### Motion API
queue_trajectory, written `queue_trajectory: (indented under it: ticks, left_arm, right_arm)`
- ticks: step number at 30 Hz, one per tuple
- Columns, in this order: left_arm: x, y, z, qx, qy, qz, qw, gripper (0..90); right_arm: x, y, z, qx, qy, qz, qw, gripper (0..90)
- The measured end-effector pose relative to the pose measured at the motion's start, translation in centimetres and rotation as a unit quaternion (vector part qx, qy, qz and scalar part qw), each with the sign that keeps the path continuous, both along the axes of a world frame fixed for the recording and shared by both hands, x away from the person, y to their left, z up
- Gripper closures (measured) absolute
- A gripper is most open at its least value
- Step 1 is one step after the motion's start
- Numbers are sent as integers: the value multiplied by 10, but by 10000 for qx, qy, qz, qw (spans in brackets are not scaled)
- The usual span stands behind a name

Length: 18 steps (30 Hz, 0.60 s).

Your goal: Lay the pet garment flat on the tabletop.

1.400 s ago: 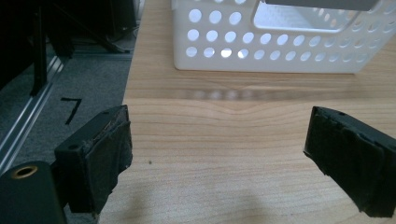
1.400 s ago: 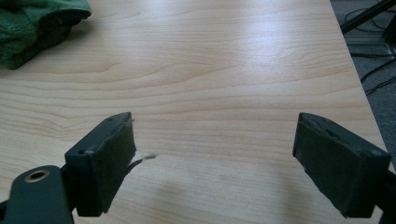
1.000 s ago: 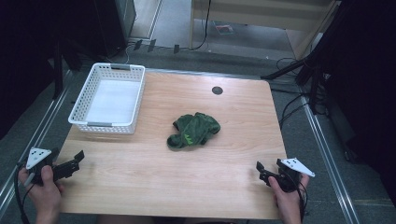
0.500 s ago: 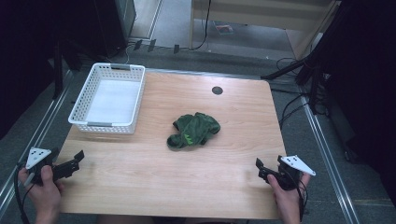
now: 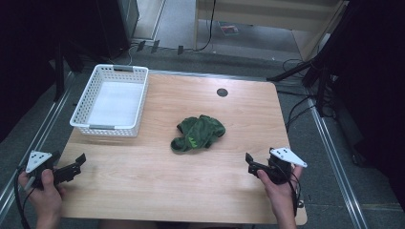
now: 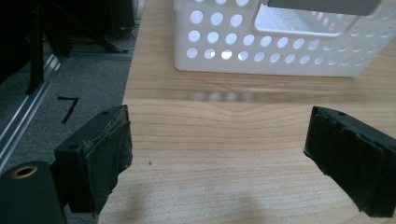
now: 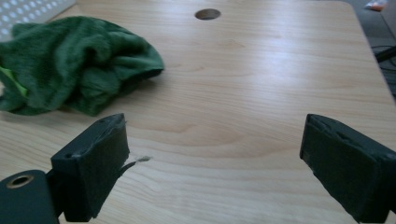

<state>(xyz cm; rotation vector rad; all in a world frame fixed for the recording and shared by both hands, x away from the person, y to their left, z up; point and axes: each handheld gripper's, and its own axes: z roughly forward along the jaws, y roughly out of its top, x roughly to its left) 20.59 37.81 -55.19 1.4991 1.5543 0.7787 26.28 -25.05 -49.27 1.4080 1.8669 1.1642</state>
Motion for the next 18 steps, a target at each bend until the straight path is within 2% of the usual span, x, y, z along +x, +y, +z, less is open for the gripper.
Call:
queue_trajectory:
  ticks: [3,6,12,13,18]
  left_arm:
    - [0,1,0,-36,-24,-2,10000,76]
    - [-1,1,0,-24,-17,-7,10000,76]
    - [-1,1,0,-53,-34,-1,10000,76]
    - [-1,1,0,-68,-36,-12,10000,76]
    - [-1,2,0,-90,-42,-24,9999,76]
  right_arm:
    - [5,14,4,-9,2,155,9999,65]
    - [11,27,7,-46,21,290,9996,13]
    - [21,48,11,-98,66,269,9996,0]
    - [25,58,12,-85,90,397,9991,0]
    - [34,84,11,-150,101,623,9979,0]
